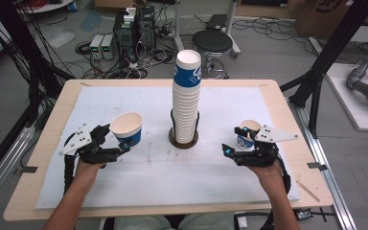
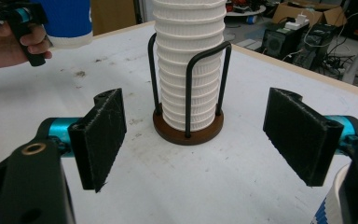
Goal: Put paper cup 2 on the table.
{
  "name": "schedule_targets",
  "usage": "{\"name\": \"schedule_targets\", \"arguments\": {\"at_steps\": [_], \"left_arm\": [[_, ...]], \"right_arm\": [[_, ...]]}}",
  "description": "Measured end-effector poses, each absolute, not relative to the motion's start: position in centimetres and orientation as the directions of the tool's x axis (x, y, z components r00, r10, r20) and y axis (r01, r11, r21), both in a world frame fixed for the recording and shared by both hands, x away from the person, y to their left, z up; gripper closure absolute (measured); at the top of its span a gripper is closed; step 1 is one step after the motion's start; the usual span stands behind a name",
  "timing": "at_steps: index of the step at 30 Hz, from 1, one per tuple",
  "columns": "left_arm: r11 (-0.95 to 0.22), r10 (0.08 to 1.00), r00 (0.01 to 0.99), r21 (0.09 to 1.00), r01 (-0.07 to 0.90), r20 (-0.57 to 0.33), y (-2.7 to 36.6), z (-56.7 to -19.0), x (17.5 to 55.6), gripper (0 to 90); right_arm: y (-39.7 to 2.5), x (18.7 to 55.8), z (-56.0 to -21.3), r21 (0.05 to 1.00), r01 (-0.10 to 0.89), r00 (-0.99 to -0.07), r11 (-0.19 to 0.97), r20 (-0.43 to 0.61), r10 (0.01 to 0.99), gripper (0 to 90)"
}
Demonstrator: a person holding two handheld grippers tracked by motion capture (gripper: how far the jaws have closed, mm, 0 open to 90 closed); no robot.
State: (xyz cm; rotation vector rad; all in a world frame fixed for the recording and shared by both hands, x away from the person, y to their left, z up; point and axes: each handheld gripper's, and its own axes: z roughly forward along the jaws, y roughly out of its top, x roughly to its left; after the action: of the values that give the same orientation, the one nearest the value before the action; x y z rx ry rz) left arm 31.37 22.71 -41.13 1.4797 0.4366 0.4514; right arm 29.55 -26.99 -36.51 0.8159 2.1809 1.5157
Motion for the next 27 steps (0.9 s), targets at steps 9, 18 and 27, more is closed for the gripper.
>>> {"name": "schedule_targets", "arguments": {"at_steps": [9, 18, 27], "left_arm": [[0.068, 0.588, 0.809, 0.998, -0.019, -0.024, 24.1, -41.6, 32.4, 29.4], [0.062, 0.656, 0.753, 0.998, 0.021, -0.057, 25.3, -42.7, 33.7, 29.2], [0.026, 0.693, 0.716, 0.995, 0.093, -0.085, 25.5, -44.2, 35.2, 29.2]], "right_arm": [[-26.9, 29.6, -36.8, 0.931, 0.255, -0.772, 0.263, 0.033, 0.634, 21.7], [-26.9, 29.2, -37.0, 0.926, 0.263, -0.776, 0.27, 0.037, 0.63, 21.8], [-26.8, 29.2, -37.0, 0.924, 0.266, -0.778, 0.274, 0.039, 0.627, 21.9]]}}
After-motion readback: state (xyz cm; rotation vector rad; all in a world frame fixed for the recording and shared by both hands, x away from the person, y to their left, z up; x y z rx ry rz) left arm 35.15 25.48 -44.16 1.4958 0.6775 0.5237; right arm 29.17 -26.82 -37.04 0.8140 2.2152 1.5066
